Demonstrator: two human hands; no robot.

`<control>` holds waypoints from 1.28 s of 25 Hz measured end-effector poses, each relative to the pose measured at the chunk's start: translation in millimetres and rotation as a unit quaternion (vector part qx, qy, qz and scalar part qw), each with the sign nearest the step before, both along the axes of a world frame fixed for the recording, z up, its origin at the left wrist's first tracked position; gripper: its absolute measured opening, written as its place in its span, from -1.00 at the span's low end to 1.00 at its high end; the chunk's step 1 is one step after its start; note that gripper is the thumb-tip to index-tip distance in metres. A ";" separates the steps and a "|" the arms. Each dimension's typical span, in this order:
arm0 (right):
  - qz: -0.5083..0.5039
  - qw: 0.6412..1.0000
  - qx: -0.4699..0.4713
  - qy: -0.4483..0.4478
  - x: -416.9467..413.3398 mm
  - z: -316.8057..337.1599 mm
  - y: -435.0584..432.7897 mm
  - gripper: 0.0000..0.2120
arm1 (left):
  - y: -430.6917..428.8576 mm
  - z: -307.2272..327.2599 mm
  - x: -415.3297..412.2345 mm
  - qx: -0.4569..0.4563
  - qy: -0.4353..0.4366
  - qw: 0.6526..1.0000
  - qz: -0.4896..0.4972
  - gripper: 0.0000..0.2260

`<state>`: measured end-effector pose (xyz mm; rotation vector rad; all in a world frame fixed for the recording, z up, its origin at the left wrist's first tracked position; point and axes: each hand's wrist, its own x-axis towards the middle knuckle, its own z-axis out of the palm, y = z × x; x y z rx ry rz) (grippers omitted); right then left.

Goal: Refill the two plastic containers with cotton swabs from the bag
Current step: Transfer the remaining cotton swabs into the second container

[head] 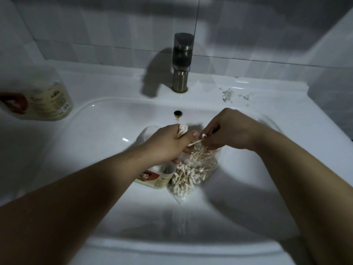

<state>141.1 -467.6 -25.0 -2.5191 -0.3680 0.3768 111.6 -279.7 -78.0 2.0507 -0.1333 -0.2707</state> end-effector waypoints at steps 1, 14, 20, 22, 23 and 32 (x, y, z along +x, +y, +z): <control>-0.011 1.000 0.026 0.006 0.2 1.9 -1.2 -0.90 | 0.4 -0.8 1.1 -0.004 0.000 1.000 -0.012 -0.75; -0.010 0.967 0.225 0.118 -3.5 -2.7 4.0 -0.84 | -4.1 -16.2 3.7 -0.067 -0.017 0.997 -0.045 -0.85; -0.038 0.980 0.185 0.068 0.1 -0.6 2.6 -0.89 | -2.3 -19.8 5.1 -0.124 0.028 0.991 -0.032 -0.72; -0.048 0.980 0.182 0.062 1.5 -0.7 1.5 -0.92 | -2.4 -19.9 5.7 -0.135 0.036 0.990 -0.031 -0.67; -0.055 0.980 0.183 0.060 2.5 -1.0 0.7 -0.93 | -2.5 -19.6 6.6 -0.134 0.037 0.990 -0.027 -0.70; -0.099 0.981 0.168 -0.019 8.0 1.0 -5.2 -0.92 | -0.4 -19.3 7.3 -0.114 0.041 0.993 -0.014 -0.83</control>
